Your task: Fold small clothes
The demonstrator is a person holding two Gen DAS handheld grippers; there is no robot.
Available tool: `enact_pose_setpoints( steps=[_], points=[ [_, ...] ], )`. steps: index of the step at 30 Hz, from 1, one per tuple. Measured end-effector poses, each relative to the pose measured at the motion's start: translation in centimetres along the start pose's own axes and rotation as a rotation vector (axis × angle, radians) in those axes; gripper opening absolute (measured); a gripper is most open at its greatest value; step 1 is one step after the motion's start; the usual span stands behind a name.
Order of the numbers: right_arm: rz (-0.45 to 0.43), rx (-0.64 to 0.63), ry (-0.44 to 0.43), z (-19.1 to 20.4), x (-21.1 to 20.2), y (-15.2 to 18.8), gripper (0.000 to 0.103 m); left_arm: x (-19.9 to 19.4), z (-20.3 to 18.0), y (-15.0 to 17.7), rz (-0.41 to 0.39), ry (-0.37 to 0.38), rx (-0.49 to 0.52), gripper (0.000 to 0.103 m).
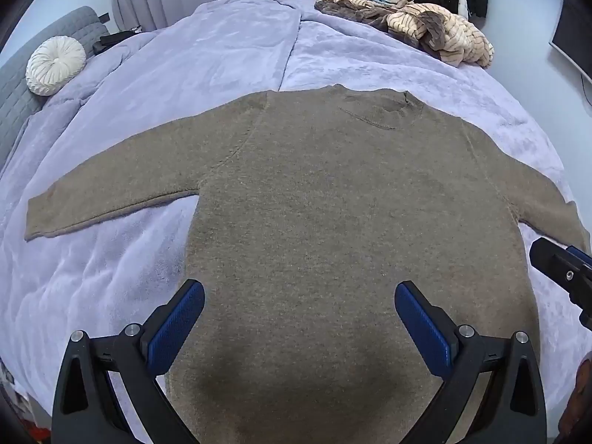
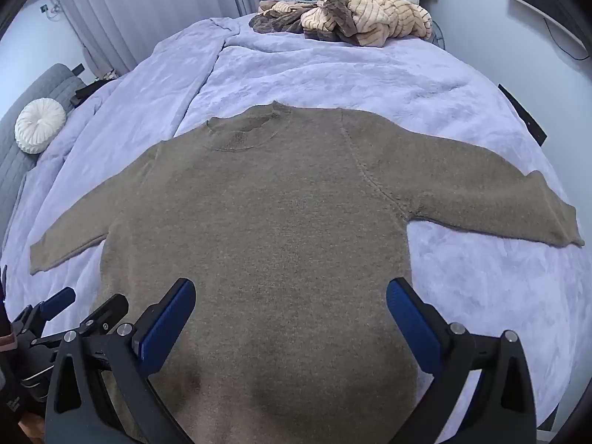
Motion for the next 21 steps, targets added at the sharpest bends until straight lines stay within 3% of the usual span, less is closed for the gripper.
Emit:
enact_pose_setpoints(
  steps=[8, 21],
  points=[
    [0.0, 0.004, 0.007, -0.5, -0.4, 0.3, 0.103, -3.6, -0.7, 0.5, -0.021, 0.007, -0.026, 0.103],
    [0.009, 0.003, 0.013, -0.5, -0.4, 0.7, 0.103, -4.3, 0.0, -0.3, -0.018, -0.005, 0.012, 0.103]
  ],
)
Point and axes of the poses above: each gripper's, at about its wrist camera, not at the fingertips, and x roughly the way its jaws point, z to its left, y to its underside, the point moved 6 cm from there along x, roughly the way its jaws point, and after that the axes turned 3 degrees about -y, right-handed, at the moved point
